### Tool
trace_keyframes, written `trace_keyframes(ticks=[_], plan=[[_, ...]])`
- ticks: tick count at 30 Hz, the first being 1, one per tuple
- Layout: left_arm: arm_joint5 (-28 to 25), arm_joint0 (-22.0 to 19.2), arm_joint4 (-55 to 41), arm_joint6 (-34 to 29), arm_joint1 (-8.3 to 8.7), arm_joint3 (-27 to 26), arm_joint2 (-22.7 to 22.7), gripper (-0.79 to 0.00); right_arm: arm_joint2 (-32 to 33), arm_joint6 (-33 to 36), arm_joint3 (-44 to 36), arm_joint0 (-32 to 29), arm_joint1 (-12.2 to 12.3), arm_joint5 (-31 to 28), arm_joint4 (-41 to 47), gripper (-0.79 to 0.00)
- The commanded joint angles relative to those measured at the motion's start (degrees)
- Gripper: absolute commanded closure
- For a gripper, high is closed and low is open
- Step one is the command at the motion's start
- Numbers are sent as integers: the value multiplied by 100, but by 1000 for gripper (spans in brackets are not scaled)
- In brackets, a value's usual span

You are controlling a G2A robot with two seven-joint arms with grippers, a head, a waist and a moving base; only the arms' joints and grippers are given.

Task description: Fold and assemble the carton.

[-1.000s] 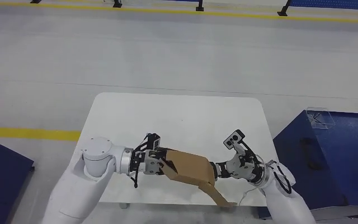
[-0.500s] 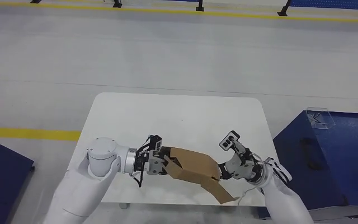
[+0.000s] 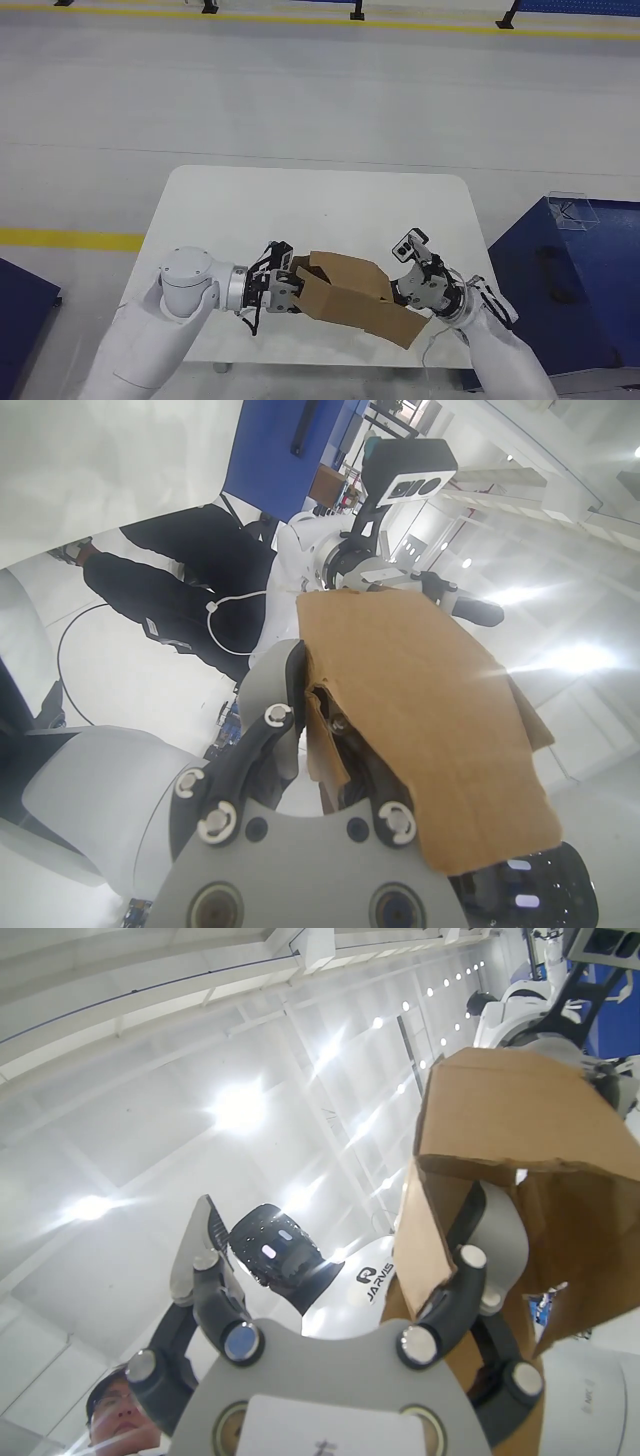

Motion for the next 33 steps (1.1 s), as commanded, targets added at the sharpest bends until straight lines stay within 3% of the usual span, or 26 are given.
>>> trace_keyframes(ticks=[1,2,3,6,9,16,17,18,23,27,31,33], plan=[[-6,11,-1,12,8,-18,17,0,-33,-69,10,-1,1,-43,-121,-690],[-3,12,-3,18,12,-28,23,0,-48,-126,16,1,2,-48,-187,-622],[-9,13,-1,28,17,-37,27,0,-61,-151,10,5,1,-57,-212,-388],[4,19,9,36,30,-48,55,0,-71,-194,0,-3,4,-66,-265,-160],[8,19,16,53,44,-65,76,0,-50,-274,-34,-38,15,-105,-388,0],[-15,1,81,119,78,-93,100,0,-47,-324,-55,-60,28,-39,-513,0],[-30,-2,88,110,85,-93,90,-345,-47,-324,-55,-60,28,-39,-513,0],[-49,-2,85,110,93,-97,71,-785,-47,-324,-55,-60,28,-39,-513,0],[-228,70,-157,238,139,-152,-242,-785,29,-579,-264,-138,27,-555,-766,0],[-360,183,-257,415,226,-172,-766,-785,172,-656,-332,-177,31,-1043,-912,0],[-987,401,-303,817,304,-327,-1434,-785,172,-656,-332,-177,31,-1043,-912,0],[-1326,558,-812,955,302,-359,-1744,-785,172,-656,-332,-177,31,-1043,-912,0]])
